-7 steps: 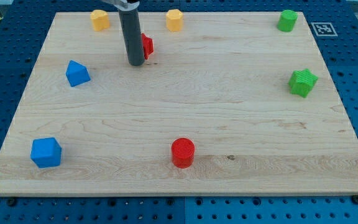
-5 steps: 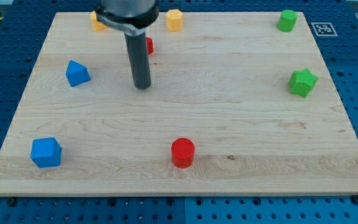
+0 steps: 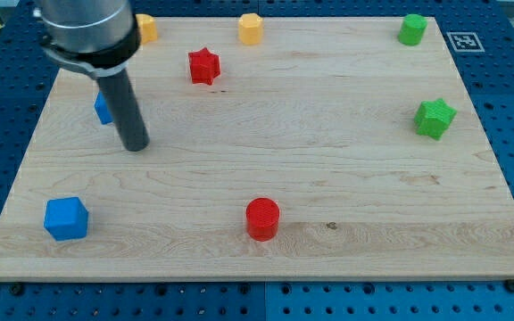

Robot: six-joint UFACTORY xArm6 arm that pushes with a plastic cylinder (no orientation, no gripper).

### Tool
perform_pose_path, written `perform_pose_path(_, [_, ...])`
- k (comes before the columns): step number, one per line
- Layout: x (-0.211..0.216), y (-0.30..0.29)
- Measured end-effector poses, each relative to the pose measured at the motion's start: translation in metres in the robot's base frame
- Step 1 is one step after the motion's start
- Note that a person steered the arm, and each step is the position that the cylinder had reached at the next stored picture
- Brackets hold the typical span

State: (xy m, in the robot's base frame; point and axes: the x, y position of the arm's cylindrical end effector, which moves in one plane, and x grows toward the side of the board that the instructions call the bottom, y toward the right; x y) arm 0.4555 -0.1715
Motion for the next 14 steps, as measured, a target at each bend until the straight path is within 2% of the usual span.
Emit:
perform_pose_path(2, [0.0,-0.008])
perform_pose_path(5, [-0.031,-0.054])
perform_pose_path(8, [-0.044,-0.055])
perform_pose_path(9, [-0.051,-0.044])
perform_pose_path(11, [-0.06,0.027])
perform_pose_path(14, [-0.083,0.052])
